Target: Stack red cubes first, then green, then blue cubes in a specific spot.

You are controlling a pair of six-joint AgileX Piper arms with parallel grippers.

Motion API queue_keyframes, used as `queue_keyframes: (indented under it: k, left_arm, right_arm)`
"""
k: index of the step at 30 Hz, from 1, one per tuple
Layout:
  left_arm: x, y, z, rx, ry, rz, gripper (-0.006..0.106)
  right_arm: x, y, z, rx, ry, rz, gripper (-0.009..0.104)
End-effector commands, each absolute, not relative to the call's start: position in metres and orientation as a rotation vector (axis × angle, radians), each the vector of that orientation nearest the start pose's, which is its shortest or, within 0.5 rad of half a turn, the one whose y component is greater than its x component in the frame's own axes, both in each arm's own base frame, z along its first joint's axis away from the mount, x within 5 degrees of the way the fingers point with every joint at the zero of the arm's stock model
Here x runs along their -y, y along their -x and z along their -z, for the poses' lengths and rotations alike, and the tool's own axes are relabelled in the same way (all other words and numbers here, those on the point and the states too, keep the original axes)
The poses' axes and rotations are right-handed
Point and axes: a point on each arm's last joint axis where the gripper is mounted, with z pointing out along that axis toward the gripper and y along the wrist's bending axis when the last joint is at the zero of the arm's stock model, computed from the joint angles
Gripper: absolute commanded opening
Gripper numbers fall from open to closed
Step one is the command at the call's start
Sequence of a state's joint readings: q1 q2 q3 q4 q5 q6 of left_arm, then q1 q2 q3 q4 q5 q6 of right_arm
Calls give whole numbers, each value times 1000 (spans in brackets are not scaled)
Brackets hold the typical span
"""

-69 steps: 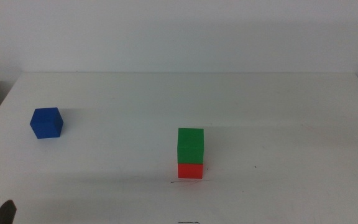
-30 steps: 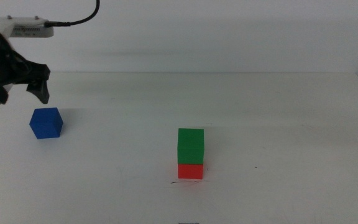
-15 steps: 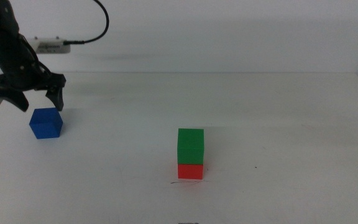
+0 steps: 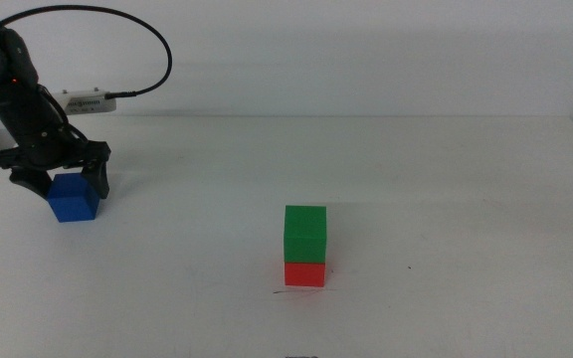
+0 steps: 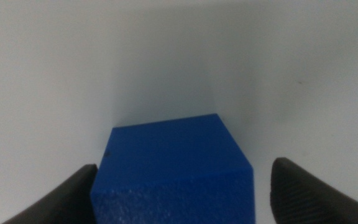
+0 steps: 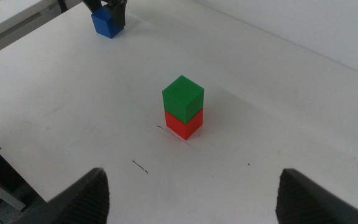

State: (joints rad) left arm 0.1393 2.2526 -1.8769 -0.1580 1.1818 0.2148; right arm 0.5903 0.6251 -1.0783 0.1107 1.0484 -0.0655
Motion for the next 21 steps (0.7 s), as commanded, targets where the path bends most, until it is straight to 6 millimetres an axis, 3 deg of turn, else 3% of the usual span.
queue_keyframes:
  k: [1, 5, 13, 17, 21]
  left_arm:
    - [-50, -462, -214, -2909, -30, 195, 86]
    - [-51, -462, -214, -2909, -23, 193, 70]
    - [-48, -454, -216, -2978, -32, 231, 21]
    - [-46, -442, -239, -2992, 36, 243, 7]
    - [-37, -415, -268, -2937, 64, 237, 3]
  right_arm:
    - [-50, -61, -434, -1916, 656, -450, 88]
    - [-50, -61, -434, -1916, 656, -450, 88]
    - [-50, -61, -434, -1916, 656, -451, 88]
    - [-50, -61, -434, -1916, 656, -451, 88]
    - [-50, -61, -434, -1916, 656, -450, 88]
